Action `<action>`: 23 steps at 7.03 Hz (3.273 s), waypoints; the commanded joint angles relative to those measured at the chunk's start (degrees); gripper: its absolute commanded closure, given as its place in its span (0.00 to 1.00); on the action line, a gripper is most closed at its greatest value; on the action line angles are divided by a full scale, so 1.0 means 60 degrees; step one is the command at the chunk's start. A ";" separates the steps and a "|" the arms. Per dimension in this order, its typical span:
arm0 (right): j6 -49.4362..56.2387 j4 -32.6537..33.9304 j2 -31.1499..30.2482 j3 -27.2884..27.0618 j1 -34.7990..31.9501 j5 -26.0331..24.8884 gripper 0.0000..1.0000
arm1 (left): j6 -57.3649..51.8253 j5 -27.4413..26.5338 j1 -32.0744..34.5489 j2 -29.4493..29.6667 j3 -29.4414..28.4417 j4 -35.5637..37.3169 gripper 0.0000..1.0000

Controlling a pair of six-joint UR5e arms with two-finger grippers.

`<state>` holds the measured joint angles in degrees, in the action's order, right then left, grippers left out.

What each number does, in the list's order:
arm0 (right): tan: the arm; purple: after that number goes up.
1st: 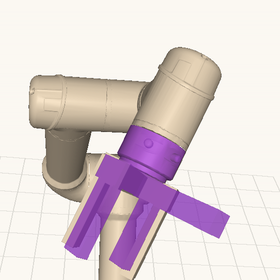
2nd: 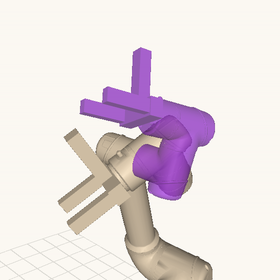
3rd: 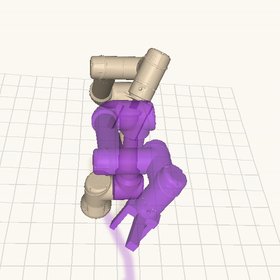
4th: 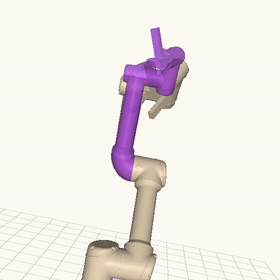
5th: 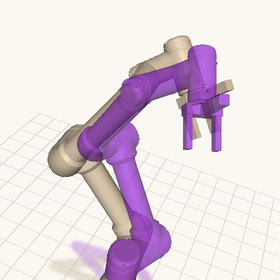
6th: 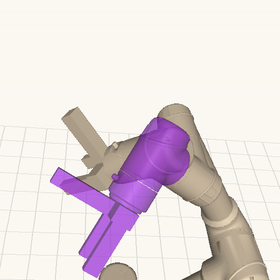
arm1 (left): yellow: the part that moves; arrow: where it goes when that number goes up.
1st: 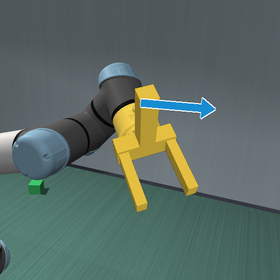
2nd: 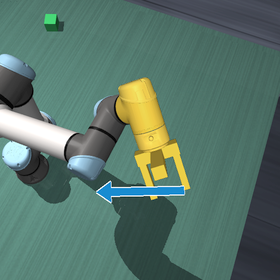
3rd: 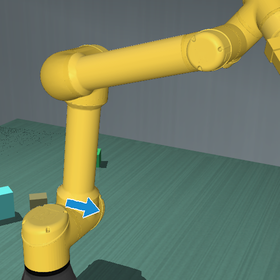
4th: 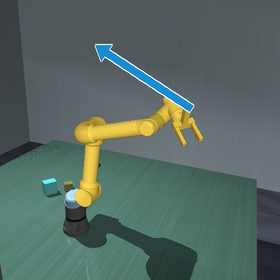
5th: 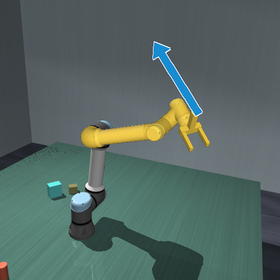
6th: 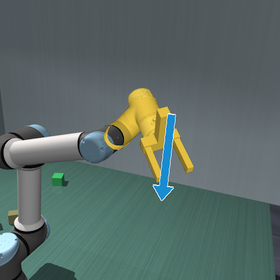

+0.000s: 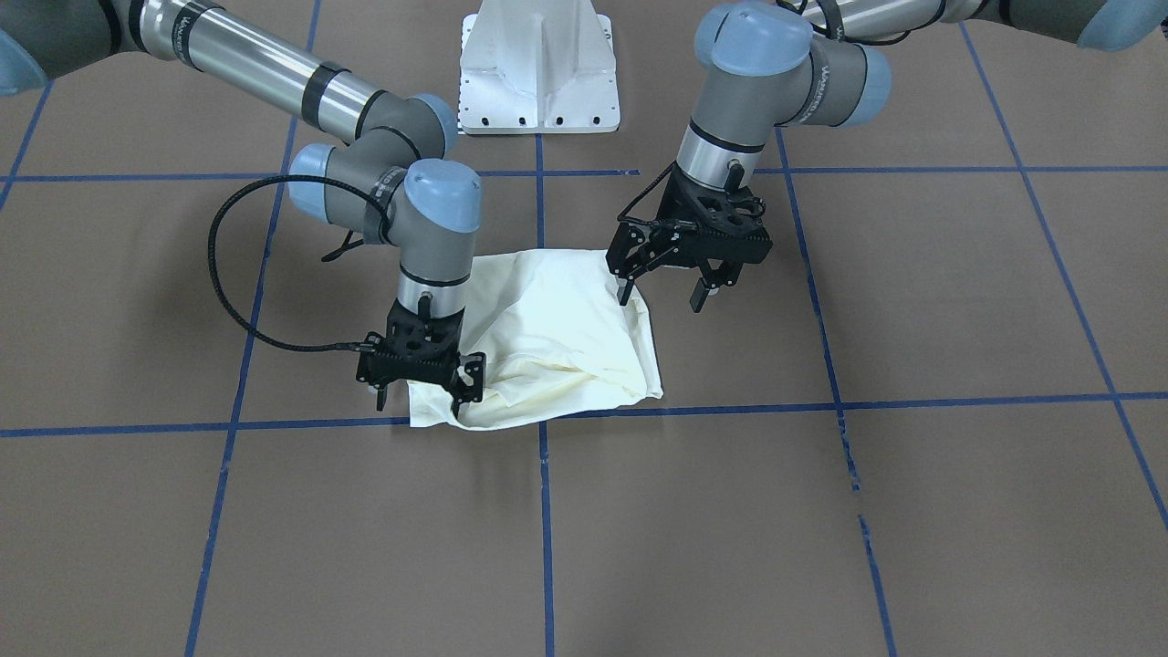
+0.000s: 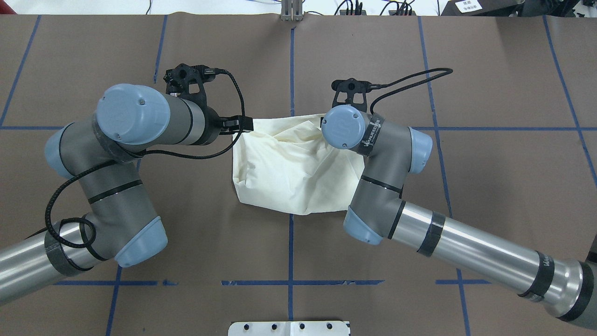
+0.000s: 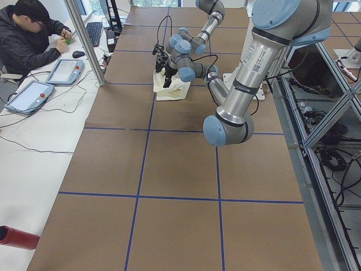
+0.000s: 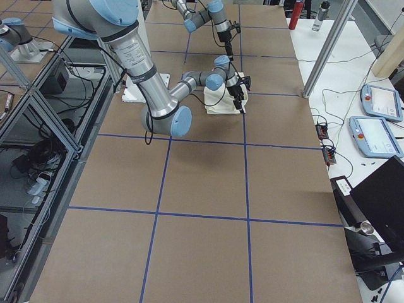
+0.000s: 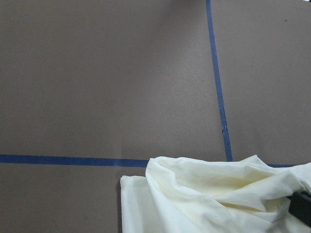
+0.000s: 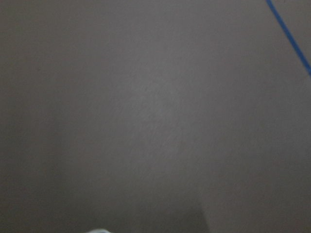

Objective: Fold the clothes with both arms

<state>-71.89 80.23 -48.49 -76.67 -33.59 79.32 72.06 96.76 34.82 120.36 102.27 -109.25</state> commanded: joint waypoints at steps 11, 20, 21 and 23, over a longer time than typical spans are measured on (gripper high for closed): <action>-0.0689 -0.0789 0.0743 -0.0097 -0.0846 0.2848 0.09 | 0.0748 -0.0086 -0.0763 -0.0942 -0.0402 -0.2918 0.00; -0.0688 -0.0804 0.0552 -0.0376 -0.0862 0.2805 0.08 | 0.1715 -0.1096 -0.2200 -0.1076 -0.0815 -0.4307 0.42; -0.0688 -0.0804 0.0552 -0.0376 -0.0862 0.2790 0.08 | 0.1876 -0.1140 -0.2331 -0.1294 -0.0786 -0.4307 0.50; -0.0688 -0.0818 0.0494 -0.0376 -0.0862 0.2790 0.08 | 0.1892 -0.1141 -0.2521 -0.1340 -0.0756 -0.4307 0.70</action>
<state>-76.03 75.39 -45.30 -78.93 -38.76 96.08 83.24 89.96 20.50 112.60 97.70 -135.09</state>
